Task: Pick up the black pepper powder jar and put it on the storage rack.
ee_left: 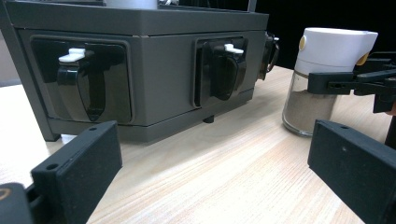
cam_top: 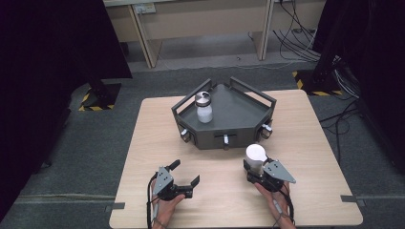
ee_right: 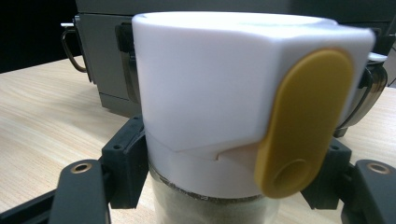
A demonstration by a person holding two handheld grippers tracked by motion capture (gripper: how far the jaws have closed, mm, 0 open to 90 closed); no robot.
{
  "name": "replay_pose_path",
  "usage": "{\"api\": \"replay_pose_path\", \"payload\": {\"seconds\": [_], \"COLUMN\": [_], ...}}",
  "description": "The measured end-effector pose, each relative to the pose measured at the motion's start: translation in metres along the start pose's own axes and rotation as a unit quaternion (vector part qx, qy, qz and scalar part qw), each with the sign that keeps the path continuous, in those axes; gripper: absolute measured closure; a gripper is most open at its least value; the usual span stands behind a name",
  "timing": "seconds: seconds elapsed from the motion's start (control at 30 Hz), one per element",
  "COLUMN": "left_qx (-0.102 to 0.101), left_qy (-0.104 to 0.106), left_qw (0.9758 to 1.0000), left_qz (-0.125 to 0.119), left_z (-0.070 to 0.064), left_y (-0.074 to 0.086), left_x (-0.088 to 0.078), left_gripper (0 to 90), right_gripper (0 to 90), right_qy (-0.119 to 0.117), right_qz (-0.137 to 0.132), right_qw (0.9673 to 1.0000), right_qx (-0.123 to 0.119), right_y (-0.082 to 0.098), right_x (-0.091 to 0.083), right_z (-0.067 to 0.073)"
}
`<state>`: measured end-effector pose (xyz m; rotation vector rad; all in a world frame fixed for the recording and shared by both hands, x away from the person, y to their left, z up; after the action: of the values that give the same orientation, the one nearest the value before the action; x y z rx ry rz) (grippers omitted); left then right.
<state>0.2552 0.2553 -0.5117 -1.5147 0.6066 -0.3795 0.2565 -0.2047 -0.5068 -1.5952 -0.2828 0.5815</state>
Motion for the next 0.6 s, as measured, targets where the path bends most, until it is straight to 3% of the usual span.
{"api": "replay_pose_path", "payload": {"seconds": [0.6], "left_qx": [-0.003], "left_qy": [0.0], "left_qw": [1.0], "left_qz": [0.001], "left_z": [0.0], "left_y": [0.001], "left_x": [0.0], "left_gripper": [2.2], "right_gripper": [30.2], "right_qy": [-0.009], "right_qz": [-0.011], "right_qw": [0.9999], "right_qx": [-0.004], "right_y": [-0.012], "right_x": [-0.009], "right_z": [0.003]}}
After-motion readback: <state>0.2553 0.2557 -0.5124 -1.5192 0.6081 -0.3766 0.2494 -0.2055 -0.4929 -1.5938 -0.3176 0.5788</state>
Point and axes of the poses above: each handheld gripper's, and its own axes: x roughly forward along the jaws, y roughly out of its underside, z roughly to its left, the point moved 4 cm from there along x, roughly forward along the jaws, and after that the axes turned 5 degrees about -y, right-handed, at the moved point
